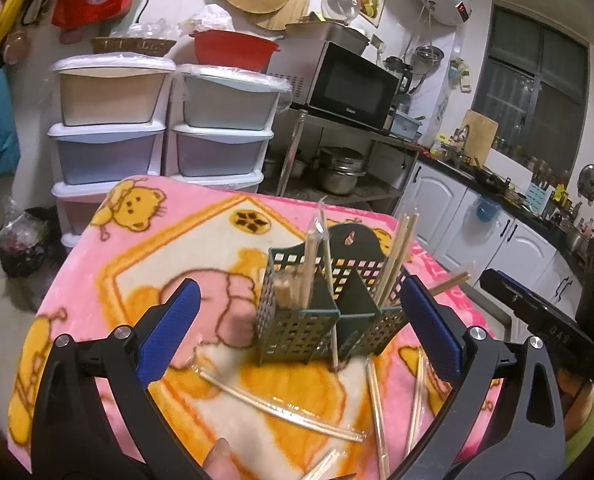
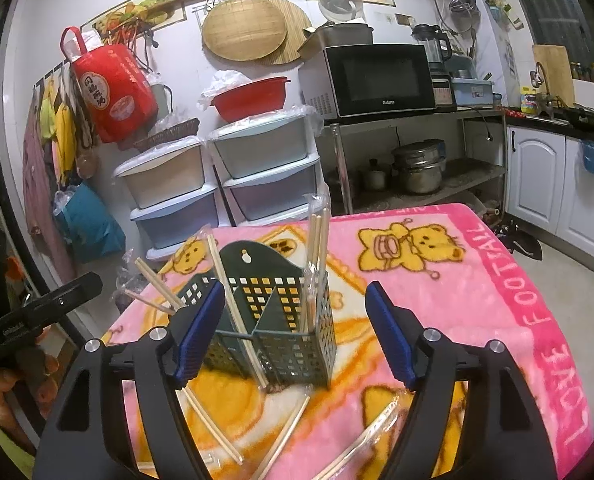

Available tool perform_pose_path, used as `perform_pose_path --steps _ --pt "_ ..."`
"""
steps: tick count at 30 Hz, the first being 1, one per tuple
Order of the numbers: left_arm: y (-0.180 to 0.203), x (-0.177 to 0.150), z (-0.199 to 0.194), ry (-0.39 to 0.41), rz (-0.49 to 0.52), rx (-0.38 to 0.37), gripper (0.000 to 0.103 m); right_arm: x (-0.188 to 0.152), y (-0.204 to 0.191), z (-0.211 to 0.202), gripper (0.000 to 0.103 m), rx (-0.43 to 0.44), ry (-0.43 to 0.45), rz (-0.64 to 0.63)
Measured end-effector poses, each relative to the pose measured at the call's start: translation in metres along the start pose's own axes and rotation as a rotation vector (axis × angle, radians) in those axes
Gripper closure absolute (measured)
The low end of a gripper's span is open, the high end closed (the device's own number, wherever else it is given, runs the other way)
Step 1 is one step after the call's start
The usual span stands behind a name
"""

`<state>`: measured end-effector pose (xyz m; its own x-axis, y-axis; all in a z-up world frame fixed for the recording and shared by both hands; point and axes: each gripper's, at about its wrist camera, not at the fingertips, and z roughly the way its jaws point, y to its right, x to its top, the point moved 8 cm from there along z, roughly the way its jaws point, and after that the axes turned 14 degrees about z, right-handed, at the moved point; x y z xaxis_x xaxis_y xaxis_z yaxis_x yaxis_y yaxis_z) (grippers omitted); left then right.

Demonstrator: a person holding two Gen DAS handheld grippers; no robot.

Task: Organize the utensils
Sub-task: 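Withdraw both open tools up and away from the green caddy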

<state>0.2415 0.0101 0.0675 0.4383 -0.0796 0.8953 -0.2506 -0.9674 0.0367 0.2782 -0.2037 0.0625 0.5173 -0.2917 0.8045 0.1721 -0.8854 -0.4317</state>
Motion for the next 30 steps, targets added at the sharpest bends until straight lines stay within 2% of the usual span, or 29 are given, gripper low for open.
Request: perform_pose_path --steps 5,19,30 --pt "0.002 -0.011 -0.004 -0.017 0.014 0.012 0.011 -0.006 0.001 -0.002 0.033 0.0 -0.015 -0.005" --pt "0.02 -0.04 -0.002 -0.069 0.07 -0.02 0.011 -0.025 0.008 -0.004 0.033 -0.005 -0.058 -0.006" --pt "0.034 -0.071 0.008 -0.139 0.117 -0.039 0.011 -0.048 0.016 0.001 0.033 -0.03 -0.125 -0.037"
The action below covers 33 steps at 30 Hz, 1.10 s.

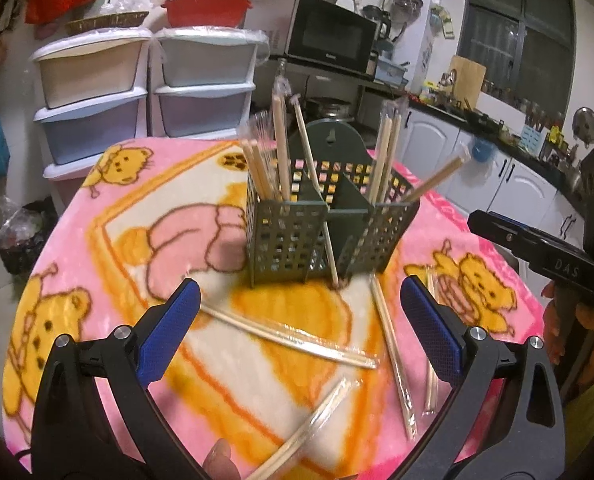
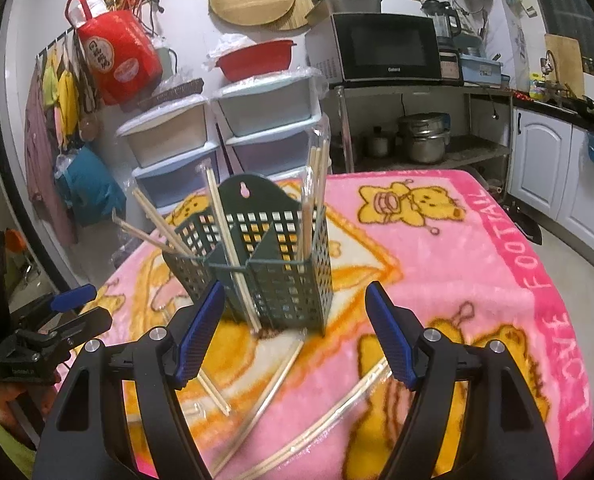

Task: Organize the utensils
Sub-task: 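Withdraw both open tools up and away from the green caddy, then lower the left tool onto a wrapped chopstick while the right tool approaches another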

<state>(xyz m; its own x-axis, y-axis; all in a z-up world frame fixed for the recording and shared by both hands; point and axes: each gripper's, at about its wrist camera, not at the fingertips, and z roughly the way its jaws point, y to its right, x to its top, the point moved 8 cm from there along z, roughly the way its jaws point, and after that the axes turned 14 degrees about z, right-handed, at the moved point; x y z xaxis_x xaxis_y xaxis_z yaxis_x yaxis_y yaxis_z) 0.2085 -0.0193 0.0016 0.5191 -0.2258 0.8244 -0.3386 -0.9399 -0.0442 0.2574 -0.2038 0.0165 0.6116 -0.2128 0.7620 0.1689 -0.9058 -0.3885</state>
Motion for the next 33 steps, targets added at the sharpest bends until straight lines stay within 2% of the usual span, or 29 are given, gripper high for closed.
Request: perform_pose_path --steps 17,26,31,33 --pt "0.014 -0.036 0.019 -0.095 0.025 -0.038 0.011 -0.032 0.021 0.018 0.033 -0.049 -0.11 0.002" --pt "0.031 -0.057 0.033 -0.164 0.045 -0.112 0.011 -0.044 0.026 0.033 0.033 -0.066 -0.165 0.016" --pt "0.042 -0.069 0.041 -0.21 0.055 -0.16 0.022 -0.053 0.03 0.052 0.033 -0.073 -0.218 0.026" --pt "0.045 -0.073 0.045 -0.223 0.054 -0.187 0.03 -0.057 0.03 0.062 0.033 -0.075 -0.244 0.032"
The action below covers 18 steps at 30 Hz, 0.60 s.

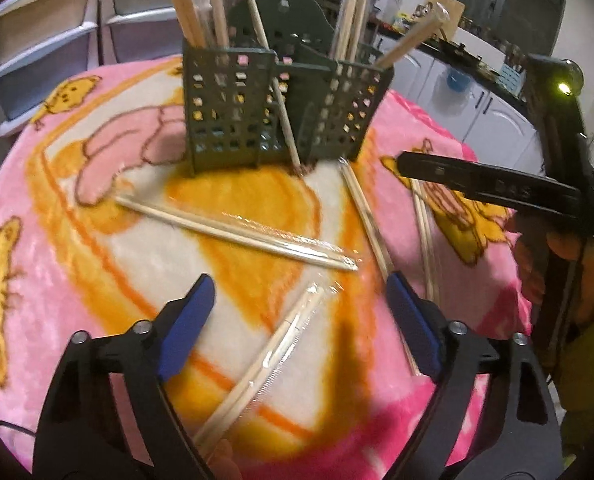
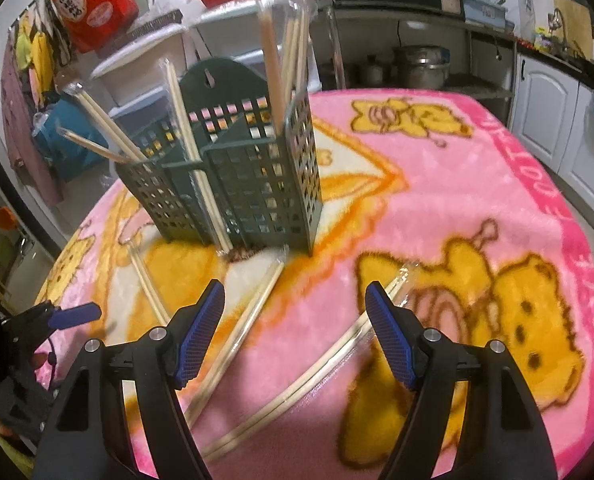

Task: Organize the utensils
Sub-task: 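Lower the left tool onto a wrapped chopstick while the right tool approaches another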

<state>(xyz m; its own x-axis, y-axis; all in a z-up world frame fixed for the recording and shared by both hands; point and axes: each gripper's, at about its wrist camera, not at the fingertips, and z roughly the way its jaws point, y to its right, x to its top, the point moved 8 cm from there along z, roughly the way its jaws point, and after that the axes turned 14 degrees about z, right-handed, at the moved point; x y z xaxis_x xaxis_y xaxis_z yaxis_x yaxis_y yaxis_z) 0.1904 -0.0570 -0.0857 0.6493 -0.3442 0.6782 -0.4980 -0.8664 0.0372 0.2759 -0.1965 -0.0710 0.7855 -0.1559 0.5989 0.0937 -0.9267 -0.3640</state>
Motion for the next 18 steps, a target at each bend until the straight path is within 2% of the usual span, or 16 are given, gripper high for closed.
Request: perform_pose_path --steps 2,6,11,14,18 --pt "0.003 -0.002 0.005 -0.012 0.0 -0.023 0.033 -0.001 -0.002 0.011 0.033 0.003 -0.026 0.001" --pt "0.005 -0.006 0.017 -0.05 0.002 -0.044 0.051 -0.003 -0.009 0.031 0.033 0.01 -0.068 -0.001" --pt "0.006 -0.006 0.027 -0.082 0.018 -0.04 0.058 -0.005 -0.018 0.05 0.045 -0.012 -0.085 -0.028" --pt "0.003 -0.006 0.028 -0.092 0.025 -0.021 0.068 -0.005 -0.019 0.058 0.054 -0.036 -0.088 -0.031" --pt "0.0 -0.006 0.028 -0.102 0.024 -0.008 0.078 -0.001 -0.019 0.067 0.059 -0.067 -0.079 -0.028"
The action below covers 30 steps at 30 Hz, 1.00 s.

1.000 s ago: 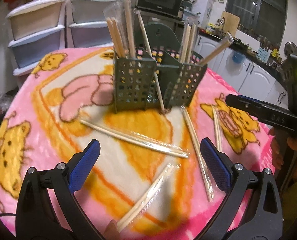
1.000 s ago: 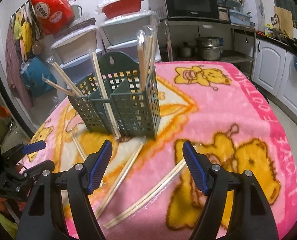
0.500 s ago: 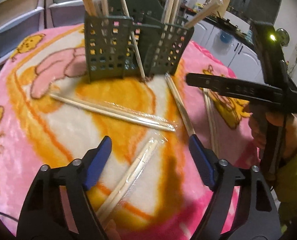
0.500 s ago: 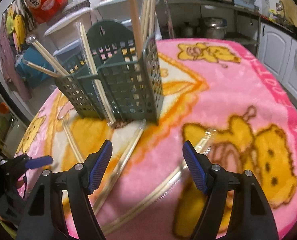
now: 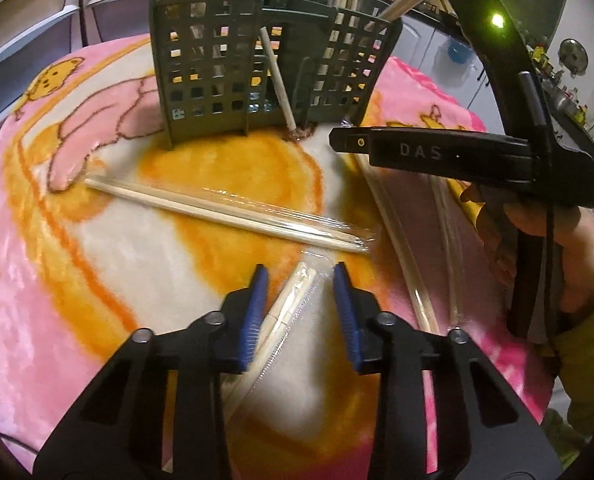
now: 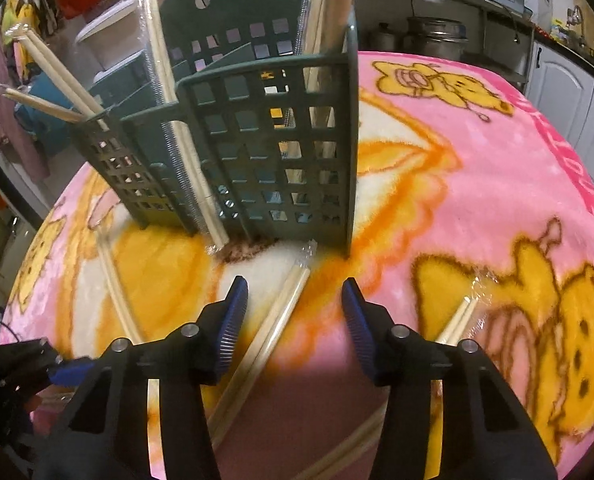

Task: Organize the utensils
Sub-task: 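Lower the left tool onto a wrapped chopstick while the right tool approaches another, then close the left tool on its chopstick while the right tool grasps another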

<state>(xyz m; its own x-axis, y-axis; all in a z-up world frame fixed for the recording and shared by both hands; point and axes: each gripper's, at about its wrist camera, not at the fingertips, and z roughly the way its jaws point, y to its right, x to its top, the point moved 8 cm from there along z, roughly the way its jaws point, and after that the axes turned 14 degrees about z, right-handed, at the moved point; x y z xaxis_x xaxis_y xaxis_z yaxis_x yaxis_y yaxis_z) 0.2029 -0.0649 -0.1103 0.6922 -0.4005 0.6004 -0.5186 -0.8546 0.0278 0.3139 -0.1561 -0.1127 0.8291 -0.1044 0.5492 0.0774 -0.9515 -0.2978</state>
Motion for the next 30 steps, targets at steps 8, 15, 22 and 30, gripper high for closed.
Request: perform_pose_path --steps 8,15,22,30 --pt "-0.008 0.001 -0.002 -0.006 -0.043 -0.028 0.088 0.009 0.006 0.011 0.08 -0.042 0.008 0.026" --pt "-0.018 0.011 -0.012 0.021 -0.063 -0.039 0.099 0.01 0.011 0.003 0.094 0.02 0.005 0.06" --pt "-0.024 0.033 -0.039 0.095 -0.06 -0.029 0.099 0.015 0.007 -0.029 0.095 0.123 0.045 0.097" --pt "-0.021 0.063 -0.068 0.191 -0.053 -0.011 0.1 0.023 -0.013 -0.079 0.096 0.211 0.118 0.063"
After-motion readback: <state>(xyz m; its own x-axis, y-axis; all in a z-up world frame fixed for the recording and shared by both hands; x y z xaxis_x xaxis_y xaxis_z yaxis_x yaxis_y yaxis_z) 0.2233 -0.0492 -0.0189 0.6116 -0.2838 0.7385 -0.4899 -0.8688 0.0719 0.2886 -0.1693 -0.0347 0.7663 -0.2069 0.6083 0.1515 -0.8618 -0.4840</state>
